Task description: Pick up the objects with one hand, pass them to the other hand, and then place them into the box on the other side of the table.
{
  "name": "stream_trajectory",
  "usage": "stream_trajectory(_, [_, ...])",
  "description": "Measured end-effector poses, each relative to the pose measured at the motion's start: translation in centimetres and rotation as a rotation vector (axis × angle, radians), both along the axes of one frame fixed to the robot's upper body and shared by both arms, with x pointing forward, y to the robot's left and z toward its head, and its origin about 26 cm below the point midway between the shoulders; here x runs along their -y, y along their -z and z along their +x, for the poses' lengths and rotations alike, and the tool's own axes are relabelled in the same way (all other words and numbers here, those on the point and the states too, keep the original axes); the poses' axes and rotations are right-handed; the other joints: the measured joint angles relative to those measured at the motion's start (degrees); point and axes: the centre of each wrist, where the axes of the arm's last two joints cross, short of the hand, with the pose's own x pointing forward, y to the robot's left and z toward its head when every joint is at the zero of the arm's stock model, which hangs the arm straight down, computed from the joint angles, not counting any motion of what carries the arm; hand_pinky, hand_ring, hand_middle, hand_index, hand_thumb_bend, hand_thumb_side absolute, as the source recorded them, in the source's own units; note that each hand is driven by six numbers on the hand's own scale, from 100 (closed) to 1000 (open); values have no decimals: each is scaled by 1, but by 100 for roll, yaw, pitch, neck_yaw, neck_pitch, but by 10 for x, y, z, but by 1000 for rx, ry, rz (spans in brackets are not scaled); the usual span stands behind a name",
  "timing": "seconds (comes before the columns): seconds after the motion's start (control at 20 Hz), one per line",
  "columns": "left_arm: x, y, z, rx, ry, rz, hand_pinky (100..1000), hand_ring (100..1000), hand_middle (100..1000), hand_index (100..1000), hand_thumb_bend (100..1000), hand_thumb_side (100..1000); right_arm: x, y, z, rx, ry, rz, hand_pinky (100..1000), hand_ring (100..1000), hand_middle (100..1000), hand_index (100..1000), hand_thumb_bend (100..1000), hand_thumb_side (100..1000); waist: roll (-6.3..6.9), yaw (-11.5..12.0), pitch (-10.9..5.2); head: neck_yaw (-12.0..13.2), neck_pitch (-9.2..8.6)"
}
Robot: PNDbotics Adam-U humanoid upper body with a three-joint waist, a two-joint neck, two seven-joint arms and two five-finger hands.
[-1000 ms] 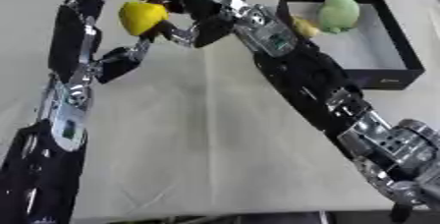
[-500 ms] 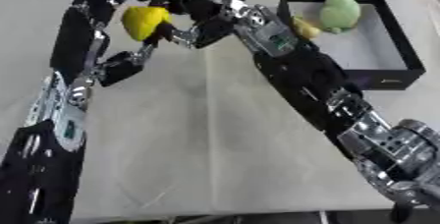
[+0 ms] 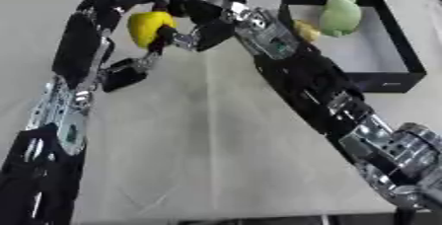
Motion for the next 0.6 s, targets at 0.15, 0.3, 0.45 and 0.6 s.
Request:
stream_trajectory(0.15, [0,1,0,-1,-5,-5,768,757,740,882,1000,478,0,0,0,0,0,1,864,1000,215,507,100,200,1,0,8,-3,0])
stream_trajectory(0.3, [0,2,1,-6,-8,-11,769,758,740,885,1000,529,1,0,0,1,1,1,863,1000,214,506,100,200,3,0,8,-5,0])
stream_trajectory(0.45, [-1,3,1,-11,-10,-20,769,759,742,886,1000,531,2,-2,0,4,3,2,863,1000,214,507,100,199,5,-1,8,-5,0])
stream_trajectory(0.6, [-1,4,1,-13,-12,-26,770,760,744,890,1000,525,2,-2,0,5,3,4,862,1000,213,506,100,199,5,-3,8,-5,0])
